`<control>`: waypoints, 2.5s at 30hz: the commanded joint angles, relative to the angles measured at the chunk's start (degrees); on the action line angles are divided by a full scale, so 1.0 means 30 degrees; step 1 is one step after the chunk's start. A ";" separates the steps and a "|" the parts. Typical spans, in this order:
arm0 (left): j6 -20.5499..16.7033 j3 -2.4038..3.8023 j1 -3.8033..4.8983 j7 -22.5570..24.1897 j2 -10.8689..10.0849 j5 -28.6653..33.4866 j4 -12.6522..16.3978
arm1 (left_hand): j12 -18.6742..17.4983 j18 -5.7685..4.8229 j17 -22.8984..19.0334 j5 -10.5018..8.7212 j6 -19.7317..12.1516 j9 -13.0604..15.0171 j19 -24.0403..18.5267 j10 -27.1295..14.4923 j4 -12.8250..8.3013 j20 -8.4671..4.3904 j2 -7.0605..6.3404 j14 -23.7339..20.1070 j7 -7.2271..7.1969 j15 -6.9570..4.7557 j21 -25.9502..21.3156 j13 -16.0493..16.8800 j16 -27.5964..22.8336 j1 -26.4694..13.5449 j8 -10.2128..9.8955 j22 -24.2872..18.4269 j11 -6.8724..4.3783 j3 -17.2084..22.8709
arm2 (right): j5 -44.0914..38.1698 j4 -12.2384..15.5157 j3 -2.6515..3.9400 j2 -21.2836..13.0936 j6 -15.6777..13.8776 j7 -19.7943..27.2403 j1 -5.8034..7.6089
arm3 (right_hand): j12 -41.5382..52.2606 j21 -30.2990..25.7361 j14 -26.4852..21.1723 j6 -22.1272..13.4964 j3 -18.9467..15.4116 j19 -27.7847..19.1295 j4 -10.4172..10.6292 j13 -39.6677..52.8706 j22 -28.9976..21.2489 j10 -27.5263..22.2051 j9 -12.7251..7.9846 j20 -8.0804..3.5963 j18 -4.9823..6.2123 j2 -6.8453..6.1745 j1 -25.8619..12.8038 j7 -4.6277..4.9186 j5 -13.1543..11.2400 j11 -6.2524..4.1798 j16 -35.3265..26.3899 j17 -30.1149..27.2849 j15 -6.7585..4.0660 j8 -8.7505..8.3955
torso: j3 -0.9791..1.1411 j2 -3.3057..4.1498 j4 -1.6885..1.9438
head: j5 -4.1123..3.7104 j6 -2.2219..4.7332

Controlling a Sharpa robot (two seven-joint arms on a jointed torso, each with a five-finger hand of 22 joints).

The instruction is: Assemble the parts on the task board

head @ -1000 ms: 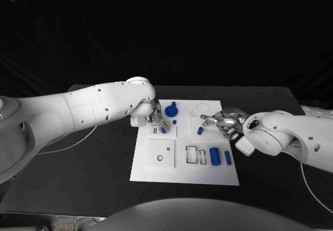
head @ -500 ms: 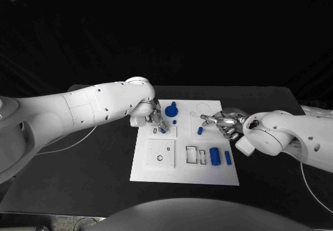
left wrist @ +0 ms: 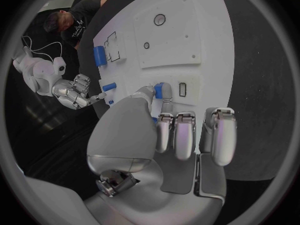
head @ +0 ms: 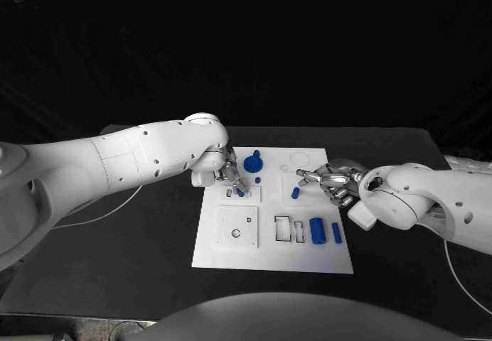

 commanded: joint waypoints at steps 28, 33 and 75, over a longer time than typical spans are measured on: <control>0.0242 0.0000 -0.0011 -0.2117 0.0065 -0.0190 -0.0089 | 0.0046 -0.0141 0.5032 -0.0193 -0.0079 0.0081 0.2010 0.1983 0.0140 0.0014 0.0066 0.1990 -0.0116 -0.0046 0.0046 0.5024 0.0049 0.0200 0.0104 0.5032 -0.0098 0.0328 | -0.0072 0.0026 -0.0001 0.0009 0.0294 -0.0044 -0.0014 | 0.0054 0.0086 0.1990 -0.0175 -0.0084 0.2000 0.0005 0.5031 0.5025 0.2004 0.0028 0.0094 -0.0270 0.0023 0.0251 0.0629 0.0095 0.0108 0.0078 0.5032 0.0091 0.0116 | 0.0005 -0.0008 -0.0012 | 0.0043 0.0000; 0.0291 0.0000 -0.0014 -0.2120 0.0092 -0.0190 -0.0125 | 0.0046 -0.0141 0.5032 -0.0322 -0.0136 0.0090 0.2010 0.1983 0.0191 0.0019 0.0044 0.1990 -0.0085 -0.0036 0.0046 0.5024 0.0049 0.0139 0.0087 0.5032 -0.0071 0.0339 | -0.0072 0.0033 -0.0001 0.0021 0.0299 -0.0041 -0.0014 | 0.0054 0.0086 0.1990 -0.0173 -0.0085 0.2000 0.0005 0.5031 0.5025 0.2004 0.0028 0.0094 -0.0270 0.0024 0.0257 0.0628 0.0097 0.0108 0.0078 0.5032 0.0091 0.0119 | 0.0007 -0.0009 -0.0011 | 0.0024 0.0000; -0.2138 0.0287 0.0238 -0.0403 -0.1514 -0.0786 0.1584 | 0.0046 -0.0141 0.5032 -0.5608 0.0288 0.0347 0.2010 0.1983 0.0369 0.0109 -0.0169 0.1990 0.0183 0.0047 0.0046 0.5024 0.0049 -0.7015 0.0330 0.5032 0.0186 -0.5340 | -0.0063 -0.0033 -0.0003 0.0046 0.0358 -0.0033 -0.0015 | 0.0054 0.0086 0.1990 -0.0153 -0.0094 0.2000 0.0008 0.5031 0.5025 0.2004 0.0035 0.0093 -0.0270 0.0033 0.0289 0.0622 0.0105 0.0104 0.0078 0.5032 0.0089 0.0142 | 0.0016 -0.0018 0.0044 | 0.0018 0.0000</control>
